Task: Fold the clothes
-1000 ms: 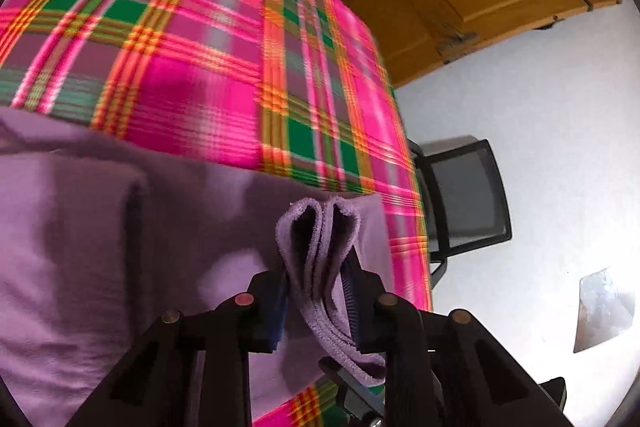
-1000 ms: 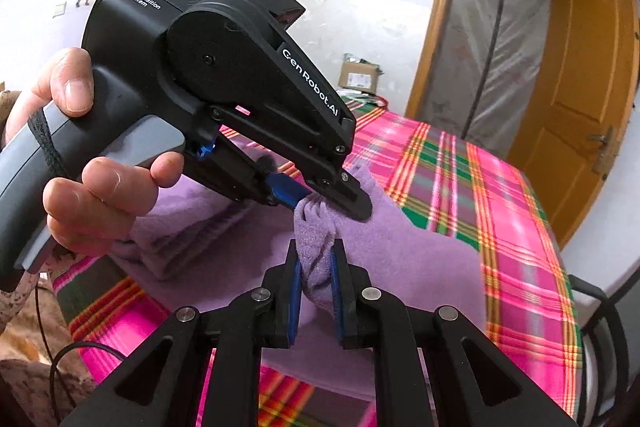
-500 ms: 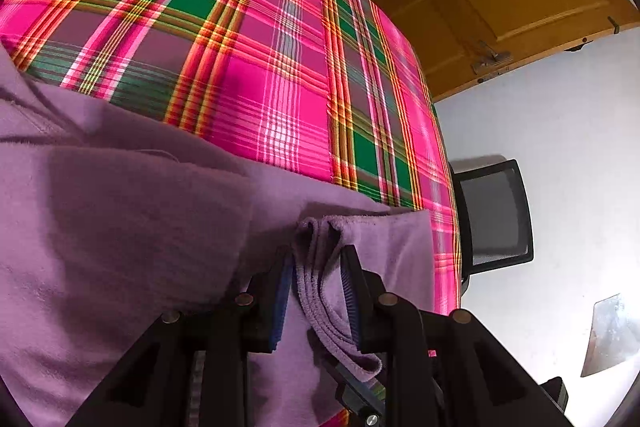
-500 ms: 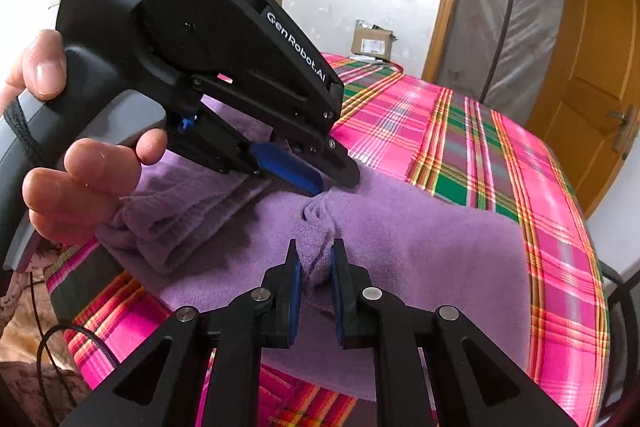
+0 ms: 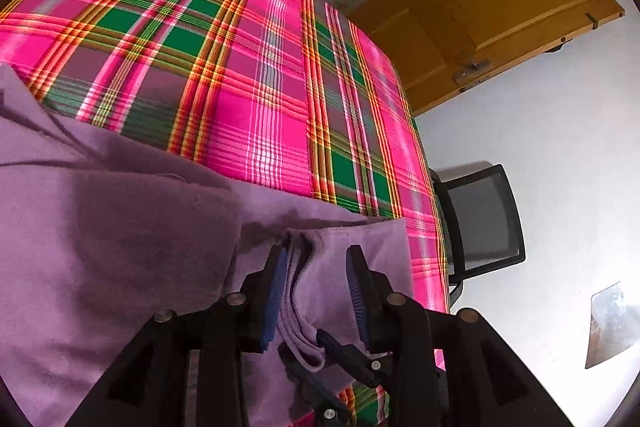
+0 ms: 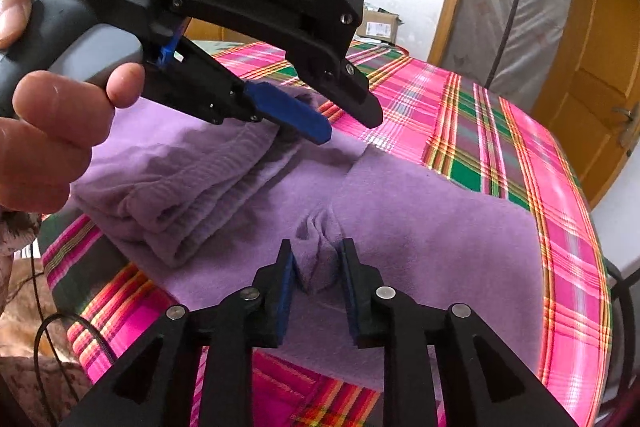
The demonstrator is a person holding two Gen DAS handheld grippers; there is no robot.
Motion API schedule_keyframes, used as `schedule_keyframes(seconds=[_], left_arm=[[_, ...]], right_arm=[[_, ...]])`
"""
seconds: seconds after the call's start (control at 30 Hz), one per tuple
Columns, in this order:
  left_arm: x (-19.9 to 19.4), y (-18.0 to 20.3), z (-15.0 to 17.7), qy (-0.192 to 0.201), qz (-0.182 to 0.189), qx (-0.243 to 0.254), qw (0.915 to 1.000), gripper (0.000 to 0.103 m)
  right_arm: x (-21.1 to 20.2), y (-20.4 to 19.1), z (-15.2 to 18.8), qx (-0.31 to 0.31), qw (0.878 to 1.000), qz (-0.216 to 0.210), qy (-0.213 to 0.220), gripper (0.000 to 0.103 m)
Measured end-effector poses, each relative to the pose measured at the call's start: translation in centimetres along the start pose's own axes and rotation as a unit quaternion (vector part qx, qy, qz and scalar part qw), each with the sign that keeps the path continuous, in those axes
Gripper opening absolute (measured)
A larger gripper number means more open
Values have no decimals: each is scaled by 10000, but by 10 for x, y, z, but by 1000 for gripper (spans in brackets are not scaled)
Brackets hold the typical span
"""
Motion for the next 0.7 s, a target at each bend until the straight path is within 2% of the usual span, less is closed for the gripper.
schedule_keyframes(seconds=[0.3, 0.4, 0.57, 0.7], left_arm=[[-20, 2, 7, 168, -2, 87, 9998, 31], [-29, 0, 8, 255, 11, 67, 9997, 31], [-39, -4, 13, 320, 1, 11, 9995, 32], [-35, 3, 18, 263, 103, 59, 9996, 32]], right_arm=[[-11, -4, 3, -94, 9997, -206, 39, 28], [-25, 1, 0, -59, 9992, -298, 257, 28], [-44, 39, -2, 301, 9978, 76, 581, 28], [-30, 80, 9, 736, 9946, 685, 257, 28]])
Point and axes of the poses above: each gripper's, at about its wrist camera, not at the fingertips, and x roughly the way its jaws point, y to its right, z to its underside, the point moved 4 cm from there along x, roughly the way its jaws point, and after that the axes turned 12 degrees about z, right-handed, at the moved point
